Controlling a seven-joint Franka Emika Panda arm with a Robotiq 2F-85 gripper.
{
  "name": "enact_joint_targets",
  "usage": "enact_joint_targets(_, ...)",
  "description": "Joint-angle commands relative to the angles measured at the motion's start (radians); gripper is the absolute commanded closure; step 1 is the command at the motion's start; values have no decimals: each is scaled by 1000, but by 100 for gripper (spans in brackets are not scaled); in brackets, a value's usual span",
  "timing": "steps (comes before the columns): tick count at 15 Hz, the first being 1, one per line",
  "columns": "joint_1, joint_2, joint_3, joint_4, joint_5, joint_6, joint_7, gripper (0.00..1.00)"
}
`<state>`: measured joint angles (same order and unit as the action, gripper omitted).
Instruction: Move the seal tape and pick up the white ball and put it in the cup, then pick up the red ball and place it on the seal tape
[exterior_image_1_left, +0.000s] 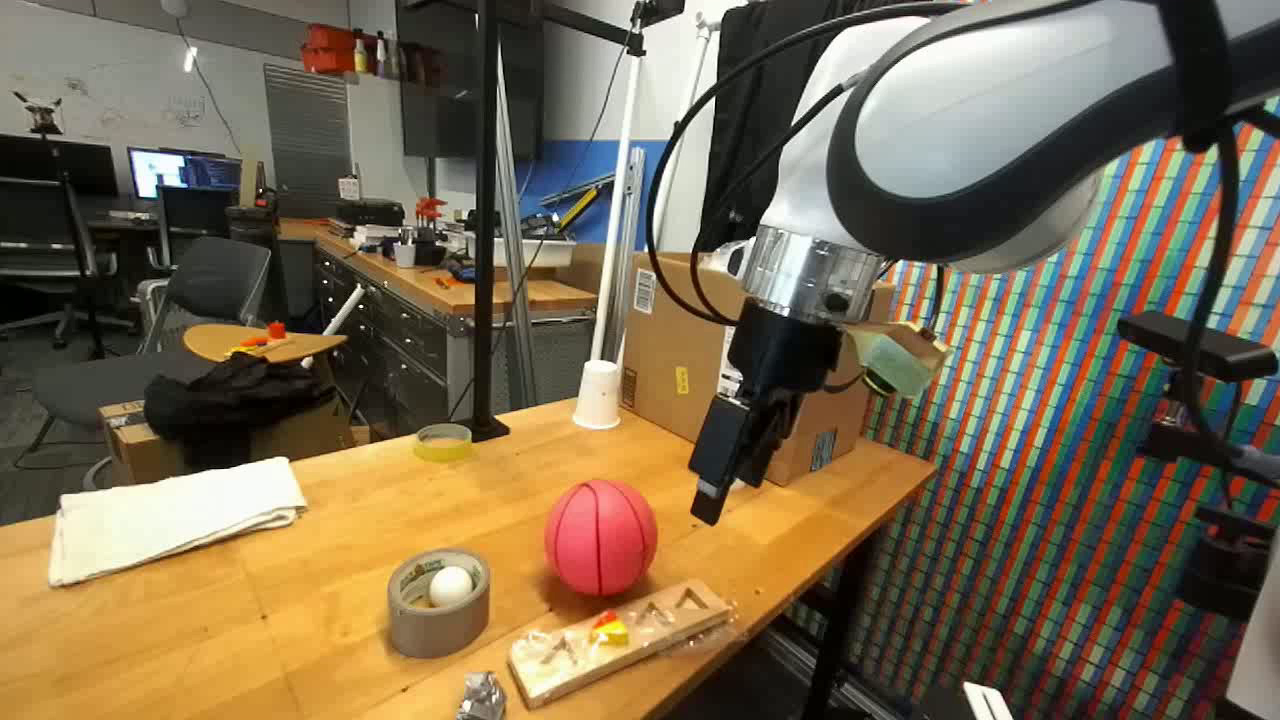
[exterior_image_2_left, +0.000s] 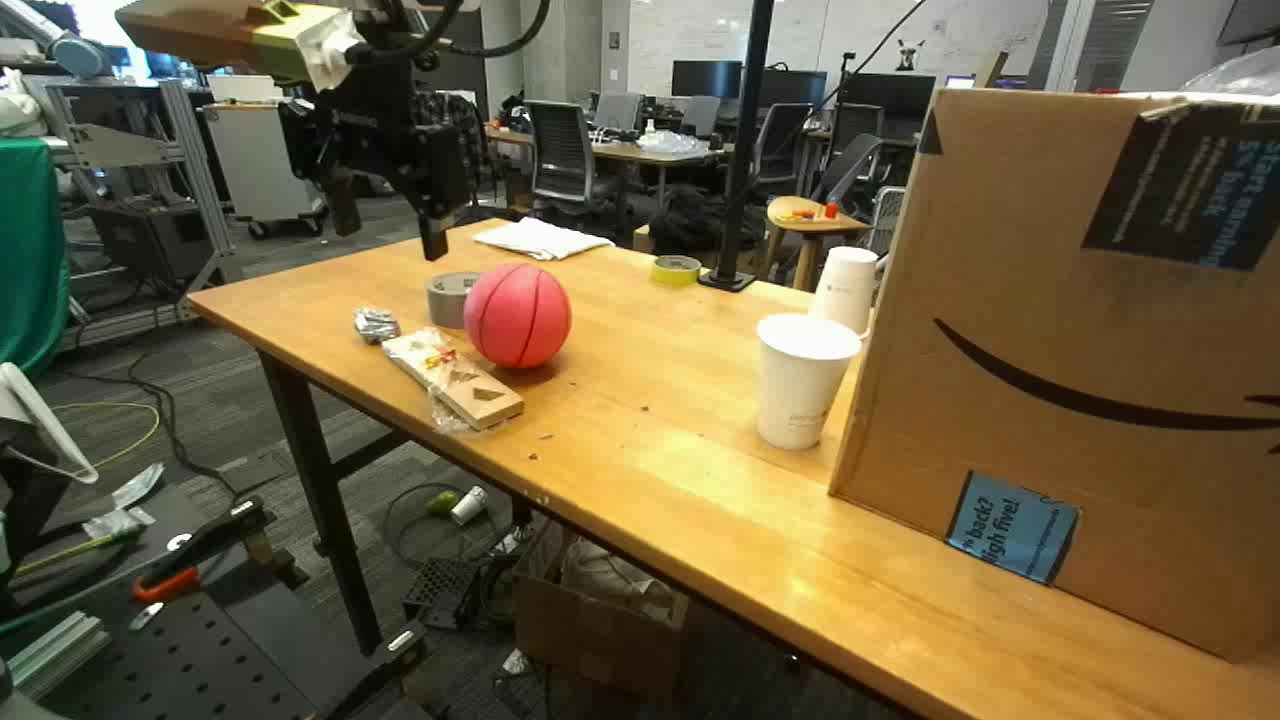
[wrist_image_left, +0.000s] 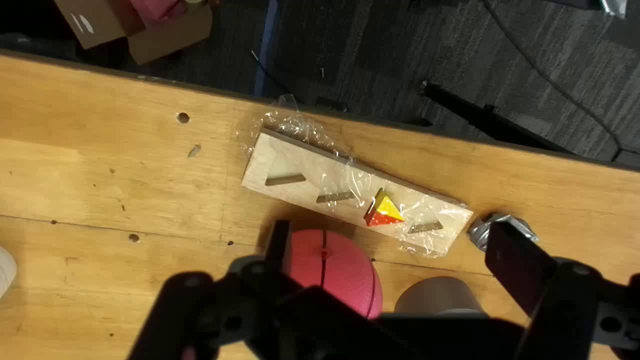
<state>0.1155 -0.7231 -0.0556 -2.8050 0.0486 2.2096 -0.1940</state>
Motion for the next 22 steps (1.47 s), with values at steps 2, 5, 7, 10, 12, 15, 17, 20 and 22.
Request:
enact_joint_targets(2, -5, 0, 5, 2, 4, -4, -3, 0)
enact_joint_targets(5, -5, 0, 5, 2, 4, -4, -3, 0)
enact_joint_targets(7, -5, 0, 5, 2, 4, -4, -3, 0)
enact_joint_targets(10, 4, 7, 13, 10, 6, -8, -1, 0)
enact_joint_targets(12, 21, 9, 28, 15, 10, -1, -2, 0)
enact_joint_targets(15, 61, 20, 54, 30, 31, 0, 1, 0)
enact_joint_targets(17, 105, 24, 82, 39, 58, -4, 14, 0)
enact_joint_targets(20, 174, 56, 147, 65, 112, 1, 53, 0)
enact_joint_targets(22, 215, 96, 203, 103, 146, 3, 101, 0)
